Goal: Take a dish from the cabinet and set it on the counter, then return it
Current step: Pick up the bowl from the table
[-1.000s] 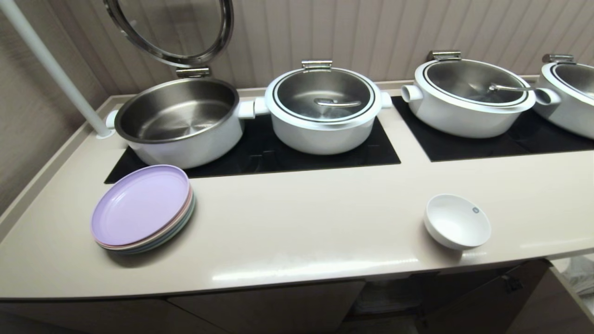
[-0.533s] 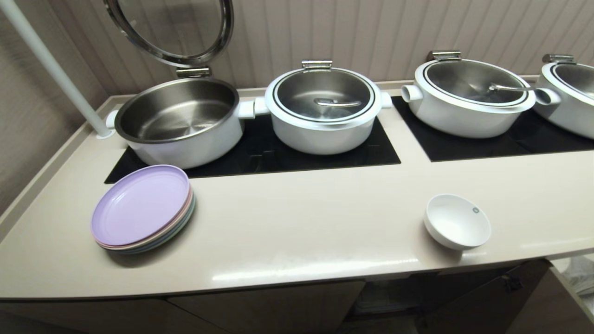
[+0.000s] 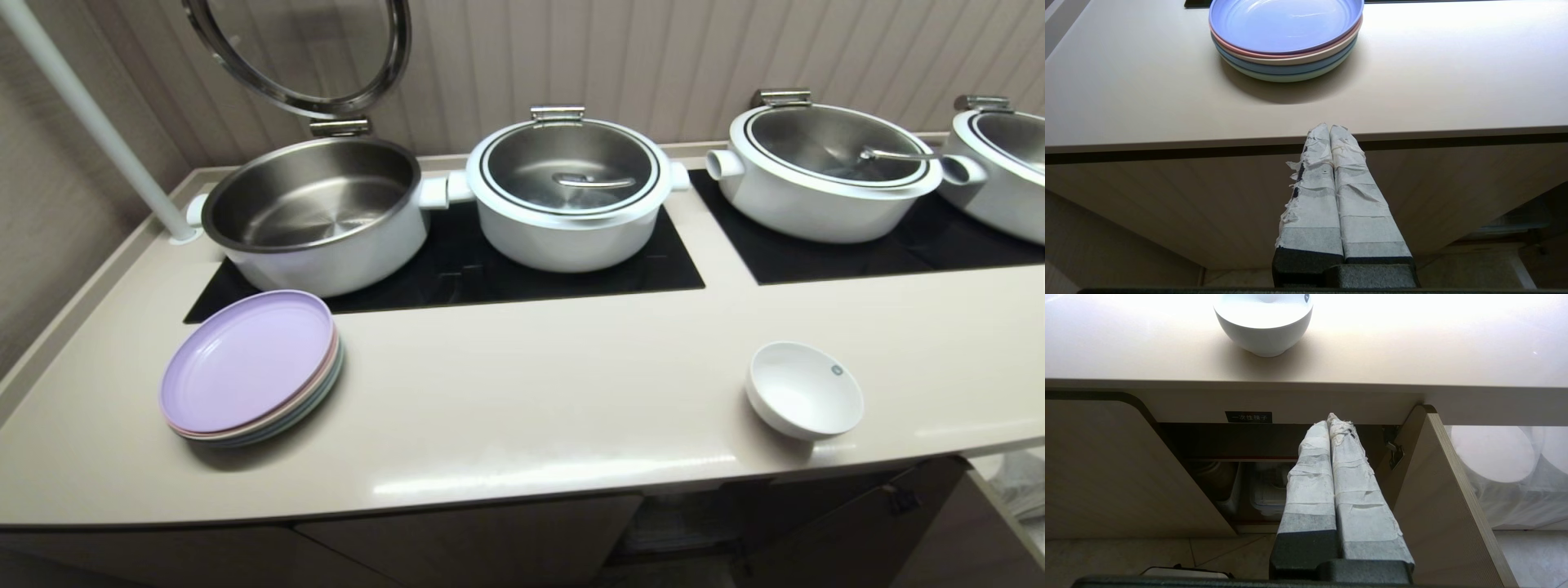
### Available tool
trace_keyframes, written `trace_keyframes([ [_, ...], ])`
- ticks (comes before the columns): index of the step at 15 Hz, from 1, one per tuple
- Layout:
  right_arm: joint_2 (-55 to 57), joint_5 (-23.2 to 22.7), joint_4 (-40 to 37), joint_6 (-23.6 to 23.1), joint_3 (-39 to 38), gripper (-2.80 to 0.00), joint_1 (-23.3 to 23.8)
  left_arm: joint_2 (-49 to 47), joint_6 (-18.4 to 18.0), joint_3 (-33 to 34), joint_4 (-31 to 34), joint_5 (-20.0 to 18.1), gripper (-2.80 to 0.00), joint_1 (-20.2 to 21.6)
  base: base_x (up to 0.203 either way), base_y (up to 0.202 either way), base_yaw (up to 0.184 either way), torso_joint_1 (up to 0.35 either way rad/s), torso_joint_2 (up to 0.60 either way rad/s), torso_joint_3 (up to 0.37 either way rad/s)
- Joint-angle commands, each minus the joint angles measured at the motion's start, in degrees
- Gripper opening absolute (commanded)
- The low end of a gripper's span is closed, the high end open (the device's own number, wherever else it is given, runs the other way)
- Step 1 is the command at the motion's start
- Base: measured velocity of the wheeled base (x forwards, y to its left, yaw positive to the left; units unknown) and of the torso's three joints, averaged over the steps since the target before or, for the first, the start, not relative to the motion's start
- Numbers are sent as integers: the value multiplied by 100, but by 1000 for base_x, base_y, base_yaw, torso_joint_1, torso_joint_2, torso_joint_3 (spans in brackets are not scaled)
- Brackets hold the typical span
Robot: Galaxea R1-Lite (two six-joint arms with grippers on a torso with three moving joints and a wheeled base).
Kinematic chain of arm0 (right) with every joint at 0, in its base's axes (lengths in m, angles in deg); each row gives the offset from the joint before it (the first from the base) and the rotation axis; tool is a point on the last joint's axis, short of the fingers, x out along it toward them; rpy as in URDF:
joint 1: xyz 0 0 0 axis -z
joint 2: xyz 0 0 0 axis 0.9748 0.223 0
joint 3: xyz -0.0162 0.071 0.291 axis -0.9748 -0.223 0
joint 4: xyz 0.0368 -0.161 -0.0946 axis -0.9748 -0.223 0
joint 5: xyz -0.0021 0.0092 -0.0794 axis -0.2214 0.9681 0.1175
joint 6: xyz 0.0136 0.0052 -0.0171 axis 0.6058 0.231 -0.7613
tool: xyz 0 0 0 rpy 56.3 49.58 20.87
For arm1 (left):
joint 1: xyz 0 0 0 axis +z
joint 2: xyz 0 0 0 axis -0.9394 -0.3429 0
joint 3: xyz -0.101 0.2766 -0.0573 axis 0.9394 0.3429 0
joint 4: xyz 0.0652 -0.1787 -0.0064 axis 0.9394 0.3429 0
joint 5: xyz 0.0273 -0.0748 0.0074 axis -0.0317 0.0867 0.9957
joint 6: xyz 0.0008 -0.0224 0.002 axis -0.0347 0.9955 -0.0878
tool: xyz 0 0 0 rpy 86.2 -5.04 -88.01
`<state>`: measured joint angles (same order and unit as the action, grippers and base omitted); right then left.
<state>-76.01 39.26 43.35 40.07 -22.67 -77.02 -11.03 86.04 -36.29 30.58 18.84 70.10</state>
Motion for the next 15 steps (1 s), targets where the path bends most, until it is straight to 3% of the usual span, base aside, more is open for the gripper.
trace_keyframes([
  [1,16,-2,-4,3,-1,-280,-1,2,2,0,0,3,-280,2,0,0,0,0,0,0],
  [15,15,-10,13,90,-3,-280,-1,2,2,0,0,3,-280,2,0,0,0,0,0,0],
])
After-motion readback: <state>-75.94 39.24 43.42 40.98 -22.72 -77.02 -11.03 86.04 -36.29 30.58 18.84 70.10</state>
